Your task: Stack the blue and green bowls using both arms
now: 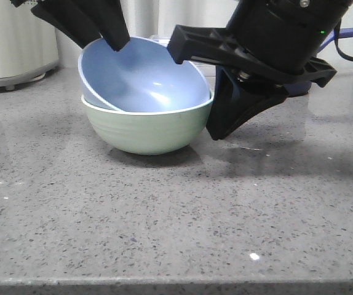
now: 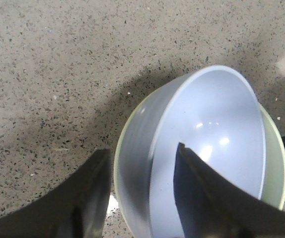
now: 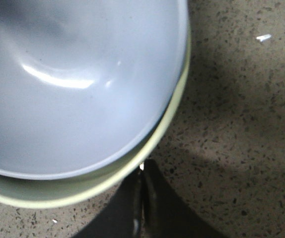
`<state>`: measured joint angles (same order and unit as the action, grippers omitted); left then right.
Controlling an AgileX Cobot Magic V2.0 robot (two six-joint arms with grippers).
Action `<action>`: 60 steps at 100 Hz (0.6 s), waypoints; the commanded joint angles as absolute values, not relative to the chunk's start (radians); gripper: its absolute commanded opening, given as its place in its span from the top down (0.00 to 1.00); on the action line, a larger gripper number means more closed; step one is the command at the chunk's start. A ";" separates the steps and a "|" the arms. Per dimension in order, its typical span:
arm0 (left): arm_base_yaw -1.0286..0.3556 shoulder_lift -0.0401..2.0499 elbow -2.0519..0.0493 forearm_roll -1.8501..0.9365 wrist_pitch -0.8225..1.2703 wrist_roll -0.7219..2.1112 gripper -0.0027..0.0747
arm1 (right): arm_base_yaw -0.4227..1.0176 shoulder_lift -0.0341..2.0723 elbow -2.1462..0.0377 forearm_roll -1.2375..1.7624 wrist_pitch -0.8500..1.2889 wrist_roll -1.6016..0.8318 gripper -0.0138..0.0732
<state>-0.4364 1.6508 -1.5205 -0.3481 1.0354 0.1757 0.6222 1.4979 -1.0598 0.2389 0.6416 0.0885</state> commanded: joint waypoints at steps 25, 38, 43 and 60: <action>-0.368 1.516 -1.554 -0.354 0.978 0.169 0.57 | 0.619 1.461 -1.083 0.249 0.591 0.079 0.93; -0.312 1.464 -1.538 -0.341 0.975 0.169 0.57 | 0.615 1.432 -1.083 0.243 0.590 0.079 0.93; -0.287 1.439 -1.522 -0.334 0.961 0.169 0.57 | 0.614 1.417 -1.082 0.230 0.590 0.080 0.93; -0.218 1.331 -1.430 -0.324 0.900 0.169 0.59 | 0.578 1.371 -1.081 0.219 0.609 0.087 0.93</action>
